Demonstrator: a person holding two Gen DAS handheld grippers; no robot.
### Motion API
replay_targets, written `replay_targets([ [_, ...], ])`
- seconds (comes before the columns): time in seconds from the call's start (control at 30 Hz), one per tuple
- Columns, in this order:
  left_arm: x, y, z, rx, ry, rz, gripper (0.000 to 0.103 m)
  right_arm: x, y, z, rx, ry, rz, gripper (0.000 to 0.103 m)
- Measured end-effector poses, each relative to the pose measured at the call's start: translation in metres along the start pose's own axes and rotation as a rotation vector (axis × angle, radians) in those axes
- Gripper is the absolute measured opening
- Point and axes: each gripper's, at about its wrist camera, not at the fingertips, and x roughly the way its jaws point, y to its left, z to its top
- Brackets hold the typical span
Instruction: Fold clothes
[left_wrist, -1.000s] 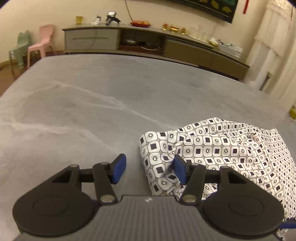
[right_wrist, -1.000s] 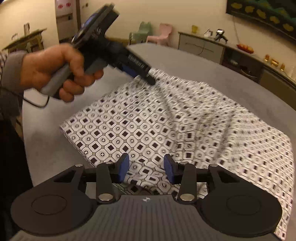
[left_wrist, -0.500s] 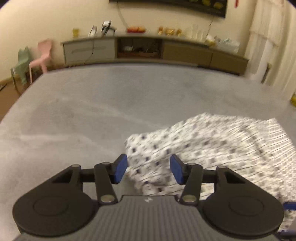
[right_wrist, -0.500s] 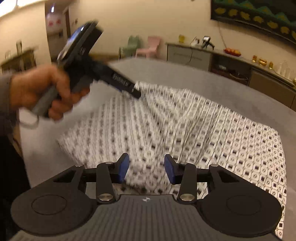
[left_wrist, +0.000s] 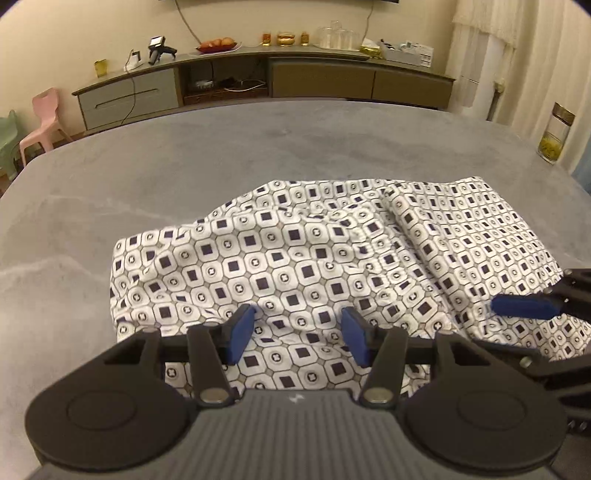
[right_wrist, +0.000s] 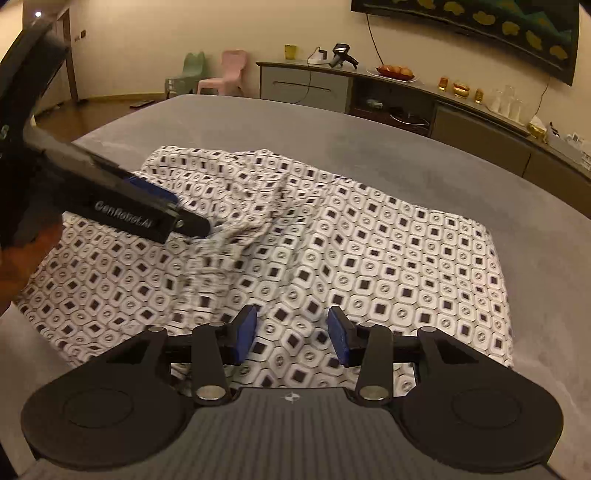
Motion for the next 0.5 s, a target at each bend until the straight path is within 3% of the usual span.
replay_targets([
  [0.1, -0.005, 0.000, -0.003, -0.014, -0.004, 0.007, 0.053, -0.018, 0.002, 0.004, 0.039, -0.082, 0.040, 0.046],
  [0.2, -0.010, -0.002, -0.007, -0.022, -0.008, 0.014, 0.053, -0.038, 0.022, 0.008, -0.023, -0.151, 0.137, 0.046],
  [0.37, -0.011, -0.003, -0.007, -0.023, -0.011, 0.019, 0.054, -0.018, 0.053, -0.008, -0.135, 0.004, 0.195, 0.048],
  [0.5, -0.011, -0.002, -0.006, -0.028, -0.009, 0.015, 0.054, -0.027, 0.049, -0.008, -0.110, -0.036, 0.208, 0.047],
])
